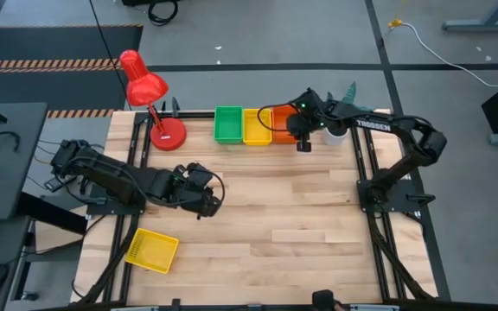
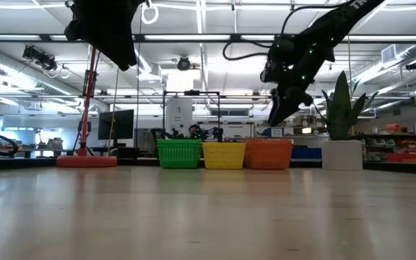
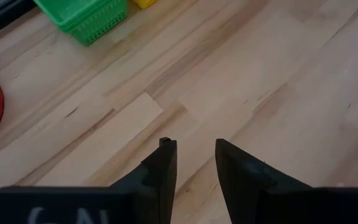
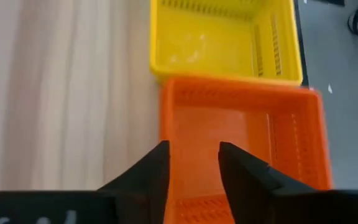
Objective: Stack baskets by color
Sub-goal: Stack the bottom yellow bin on top of the top yellow bin
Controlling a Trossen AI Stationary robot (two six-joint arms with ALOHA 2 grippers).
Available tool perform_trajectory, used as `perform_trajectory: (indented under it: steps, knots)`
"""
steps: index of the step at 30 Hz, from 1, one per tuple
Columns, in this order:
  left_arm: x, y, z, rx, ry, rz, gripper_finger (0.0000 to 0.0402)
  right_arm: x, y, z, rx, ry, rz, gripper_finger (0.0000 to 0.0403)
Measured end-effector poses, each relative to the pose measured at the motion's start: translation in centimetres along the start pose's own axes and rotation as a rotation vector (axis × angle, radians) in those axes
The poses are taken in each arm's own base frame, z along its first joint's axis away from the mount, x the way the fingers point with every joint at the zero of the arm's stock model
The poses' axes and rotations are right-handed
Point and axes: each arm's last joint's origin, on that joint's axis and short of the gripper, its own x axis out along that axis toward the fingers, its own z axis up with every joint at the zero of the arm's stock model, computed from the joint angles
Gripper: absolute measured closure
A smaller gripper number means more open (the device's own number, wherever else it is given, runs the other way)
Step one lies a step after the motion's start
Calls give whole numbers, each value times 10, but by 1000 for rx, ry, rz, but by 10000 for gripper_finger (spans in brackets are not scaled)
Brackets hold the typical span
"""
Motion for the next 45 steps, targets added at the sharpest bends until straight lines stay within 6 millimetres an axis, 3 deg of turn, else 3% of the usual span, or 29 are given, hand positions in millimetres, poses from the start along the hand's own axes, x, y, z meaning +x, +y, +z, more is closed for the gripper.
perform_trajectory:
  steps: [4,8,14,20,27,31,36,45]
  knots:
    - [0,-1,-2,6,65,-35,285,-14,2,3,39,-42,9,247]
    - [-4,-1,-5,-18,196,-115,285,-24,4,2,196,-56,34,255]
    - [-26,-3,-14,-111,429,-255,285,-13,23,5,481,-170,276,296]
    - [-57,-21,-59,-236,638,-275,285,2,59,15,524,-235,358,326]
    - [-77,-43,-115,-586,661,-140,266,5,96,28,446,-258,412,343]
    - [-71,-57,-137,-640,706,-74,222,4,107,33,410,-264,417,350]
    - [-49,-68,-149,-650,724,34,175,3,113,36,392,-271,428,356]
    - [-9,-80,-166,-652,710,214,184,3,117,37,412,-265,454,357]
